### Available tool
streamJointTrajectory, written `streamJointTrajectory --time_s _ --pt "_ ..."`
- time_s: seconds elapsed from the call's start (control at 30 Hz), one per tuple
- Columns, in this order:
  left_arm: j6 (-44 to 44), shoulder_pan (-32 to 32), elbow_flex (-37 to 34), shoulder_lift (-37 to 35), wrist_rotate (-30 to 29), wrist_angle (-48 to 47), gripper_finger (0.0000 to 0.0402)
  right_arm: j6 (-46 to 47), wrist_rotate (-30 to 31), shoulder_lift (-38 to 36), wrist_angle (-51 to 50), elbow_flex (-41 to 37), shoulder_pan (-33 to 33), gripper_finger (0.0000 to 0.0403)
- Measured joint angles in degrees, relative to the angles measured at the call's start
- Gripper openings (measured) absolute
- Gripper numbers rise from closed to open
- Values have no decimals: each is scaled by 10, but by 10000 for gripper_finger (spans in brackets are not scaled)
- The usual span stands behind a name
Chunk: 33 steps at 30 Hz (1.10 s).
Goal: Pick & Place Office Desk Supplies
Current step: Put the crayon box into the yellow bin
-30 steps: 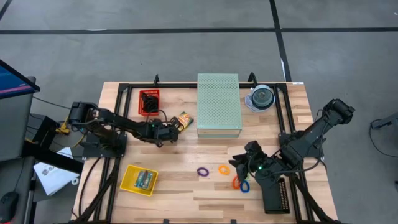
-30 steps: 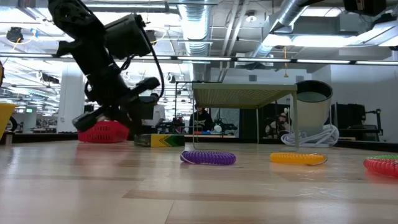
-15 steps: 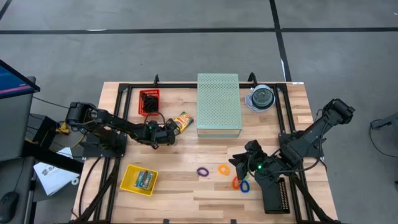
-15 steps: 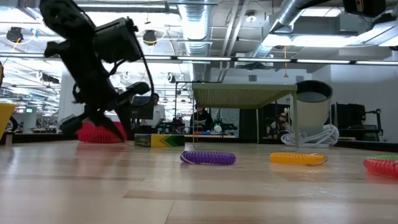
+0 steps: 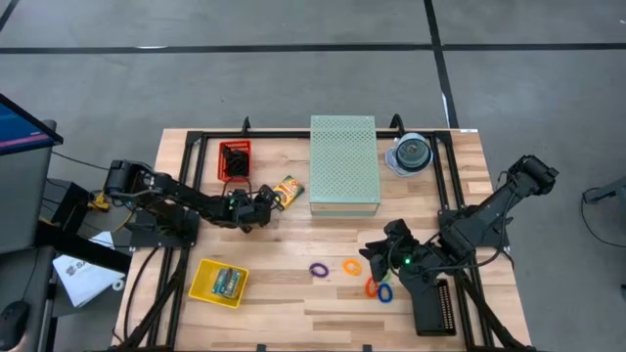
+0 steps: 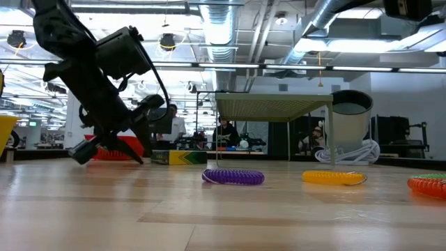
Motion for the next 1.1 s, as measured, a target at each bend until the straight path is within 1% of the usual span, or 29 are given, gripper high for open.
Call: streamJointTrajectory --time_s 0.3,0.53,0.63,0.8,1.1 --pt "3 3 1 40 3 51 101 0 0 0 -2 0 -8 146" --pt "4 15 1 43 17 50 98 0 0 0 -5 0 -8 146" --pt "4 20 1 44 23 48 82 0 0 0 -5 0 -11 146" --pt "6 23 1 46 28 46 43 -1 0 0 -5 0 -15 146" --pt "10 25 3 54 30 42 4 -1 -1 0 -5 0 -16 146"
